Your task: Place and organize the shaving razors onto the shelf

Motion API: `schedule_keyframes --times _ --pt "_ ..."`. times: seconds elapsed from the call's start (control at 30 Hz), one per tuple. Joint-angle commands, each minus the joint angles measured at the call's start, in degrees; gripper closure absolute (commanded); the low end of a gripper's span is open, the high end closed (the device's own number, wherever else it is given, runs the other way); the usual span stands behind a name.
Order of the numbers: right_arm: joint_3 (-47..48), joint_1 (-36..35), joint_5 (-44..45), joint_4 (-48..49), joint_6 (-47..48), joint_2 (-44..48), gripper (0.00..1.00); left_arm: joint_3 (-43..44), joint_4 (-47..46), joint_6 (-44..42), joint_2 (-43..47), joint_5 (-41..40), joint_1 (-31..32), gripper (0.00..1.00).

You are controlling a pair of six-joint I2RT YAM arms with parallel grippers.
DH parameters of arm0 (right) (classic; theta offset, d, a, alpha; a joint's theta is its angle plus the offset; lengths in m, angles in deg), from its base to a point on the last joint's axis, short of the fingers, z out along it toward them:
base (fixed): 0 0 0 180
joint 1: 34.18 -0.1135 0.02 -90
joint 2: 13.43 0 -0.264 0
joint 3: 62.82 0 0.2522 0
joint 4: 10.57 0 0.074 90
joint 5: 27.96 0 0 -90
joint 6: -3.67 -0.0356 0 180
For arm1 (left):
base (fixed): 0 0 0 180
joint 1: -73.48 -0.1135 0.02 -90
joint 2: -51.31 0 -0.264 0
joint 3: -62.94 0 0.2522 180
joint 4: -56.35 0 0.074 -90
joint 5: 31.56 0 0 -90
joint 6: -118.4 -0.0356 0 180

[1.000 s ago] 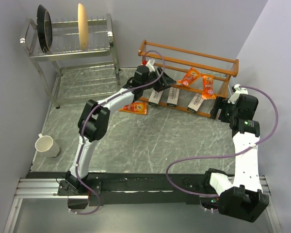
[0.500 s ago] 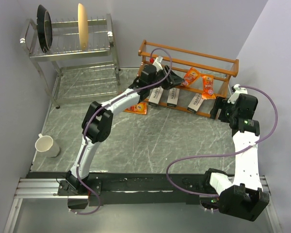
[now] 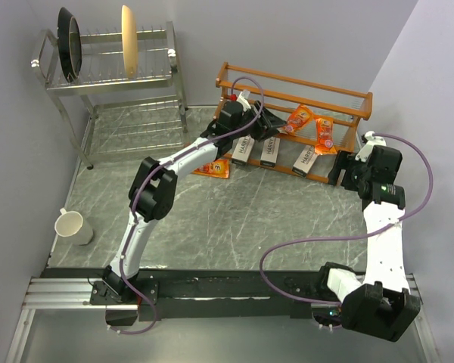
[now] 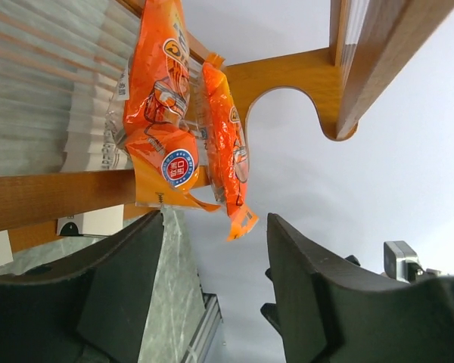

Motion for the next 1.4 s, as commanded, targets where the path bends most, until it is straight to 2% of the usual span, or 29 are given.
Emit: schedule_keyframes --times 0.0,0.3,0.5,0.6,0.73,0.83,1.1,1.2,1.37 --pt "0.88 0.41 -0.25 2.28 -0.69 -0.27 0.11 2.74 0.55 2.54 0.24 -0.49 -0.08 0.36" --pt "0.97 0.49 -0.16 2.1 -0.69 -0.53 0.11 4.93 1.97 5.88 -2.4 -4.71 0.1 0.45" --pt "0.53 0.58 0.01 2.02 -0.69 -0.45 0.11 6.26 2.67 6.32 -3.81 -6.2 0.19 0.58" --pt "0.44 0.67 -0.25 2.28 -0.69 -0.71 0.11 5.29 2.76 7.02 -3.55 -6.11 0.28 0.67" --pt "0.44 0.76 -0.16 2.54 -2.18 -0.8 0.11 4.85 3.46 8.08 -2.67 -6.64 0.36 0.92" --pt "0.18 0.85 -0.16 2.81 -2.18 -0.71 0.11 5.11 4.77 9.4 -1.96 -7.6 0.45 0.99" --pt "-1.05 1.28 -0.6 3.24 -2.71 -0.53 0.11 2.65 11.98 19.32 2.34 -8.57 1.33 0.99" --pt "-1.32 1.46 -0.6 3.42 -2.88 -0.45 0.11 2.74 17.95 23.45 3.66 -9.36 1.51 0.99" --pt "-1.75 1.72 -0.69 3.6 -2.97 -0.27 0.11 2.91 21.29 25.13 5.68 -9.8 1.59 0.99"
